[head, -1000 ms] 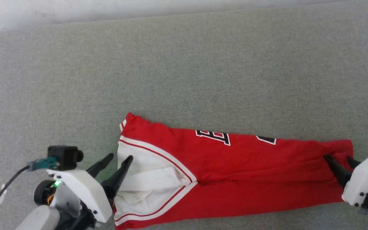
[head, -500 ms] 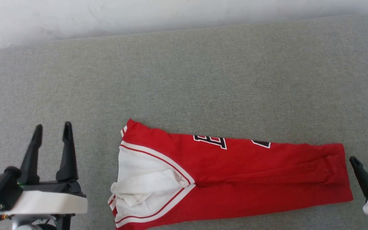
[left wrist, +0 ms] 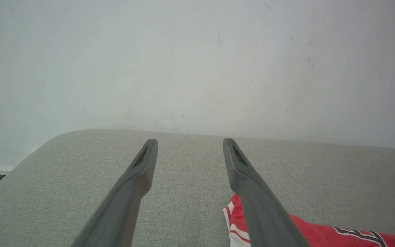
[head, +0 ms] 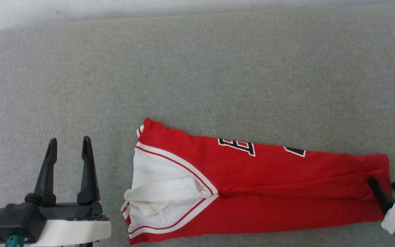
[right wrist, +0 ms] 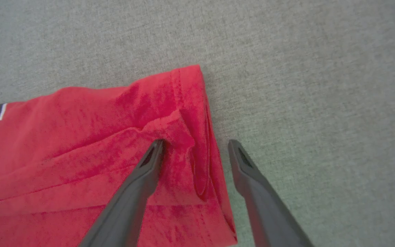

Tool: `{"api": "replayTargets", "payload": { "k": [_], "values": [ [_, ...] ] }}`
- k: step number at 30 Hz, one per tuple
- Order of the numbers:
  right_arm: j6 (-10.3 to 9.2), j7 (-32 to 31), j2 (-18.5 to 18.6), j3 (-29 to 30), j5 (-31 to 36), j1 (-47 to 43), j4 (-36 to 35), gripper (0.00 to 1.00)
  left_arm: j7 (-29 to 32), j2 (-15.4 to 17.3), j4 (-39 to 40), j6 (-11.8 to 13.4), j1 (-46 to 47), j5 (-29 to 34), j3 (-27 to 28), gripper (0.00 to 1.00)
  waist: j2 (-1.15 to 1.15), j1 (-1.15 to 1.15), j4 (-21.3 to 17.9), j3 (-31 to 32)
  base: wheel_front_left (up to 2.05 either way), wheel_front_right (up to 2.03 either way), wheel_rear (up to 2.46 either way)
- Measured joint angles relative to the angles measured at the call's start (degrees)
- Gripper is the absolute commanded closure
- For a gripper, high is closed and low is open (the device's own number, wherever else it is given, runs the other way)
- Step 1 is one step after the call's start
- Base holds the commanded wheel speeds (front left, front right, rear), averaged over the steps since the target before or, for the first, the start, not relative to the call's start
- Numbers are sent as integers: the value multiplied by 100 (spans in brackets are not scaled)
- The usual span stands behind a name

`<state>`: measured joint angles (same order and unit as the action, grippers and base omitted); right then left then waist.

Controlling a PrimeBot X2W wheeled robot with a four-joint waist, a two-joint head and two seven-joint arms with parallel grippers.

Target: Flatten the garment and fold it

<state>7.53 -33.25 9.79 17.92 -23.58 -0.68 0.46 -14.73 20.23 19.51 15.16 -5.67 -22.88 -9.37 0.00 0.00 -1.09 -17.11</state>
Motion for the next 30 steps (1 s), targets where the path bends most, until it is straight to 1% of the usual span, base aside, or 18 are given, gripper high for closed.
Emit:
{"api": "replayTargets", "payload": {
  "k": [6,7,8,9,12,15,18,21,24,27,30],
  "values": [
    [1,-242,114,9,-69,114,132,0,0,-113,-93,-260,127,82,101,0,0,0,104,-241,0,0,0],
    [1,-348,119,8,-137,116,130,32,0,-120,-121,-305,138,82,110,0,0,0,120,-267,0,0,0],
    [-1,-456,130,16,-231,121,108,69,0,-127,-147,-343,145,83,120,0,0,0,133,-286,0,0,0],
    [-7,-557,141,31,-312,124,70,100,0,-141,-168,-359,147,86,132,0,0,0,143,-300,0,0,0],
    [-4,-812,113,47,-419,124,-42,100,0,-179,-227,-443,149,88,163,0,0,0,134,-289,0,0,0],
    [2,-834,15,105,-347,125,-115,100,0,-202,-275,-501,149,89,192,0,0,0,101,-236,0,0,0],
    [9,-667,-19,171,-149,168,-140,100,0,-210,-303,-511,147,90,223,0,0,0,50,-176,0,0,0],
    [7,-416,81,309,115,312,-125,100,0,-258,-325,-549,144,91,248,0,0,0,-13,-114,0,0,0],
    [7,-272,367,443,308,597,-27,100,0,-313,-341,-560,140,94,249,0,0,0,-81,-66,0,0,0],
    [7,-152,725,765,490,854,224,100,0,-342,-363,-604,136,133,243,0,0,0,-116,-22,0,0,0],
    [7,-23,1004,1093,770,1024,437,100,0,-331,-391,-605,119,160,258,0,0,0,-122,19,0,0,0]
  ]
}}
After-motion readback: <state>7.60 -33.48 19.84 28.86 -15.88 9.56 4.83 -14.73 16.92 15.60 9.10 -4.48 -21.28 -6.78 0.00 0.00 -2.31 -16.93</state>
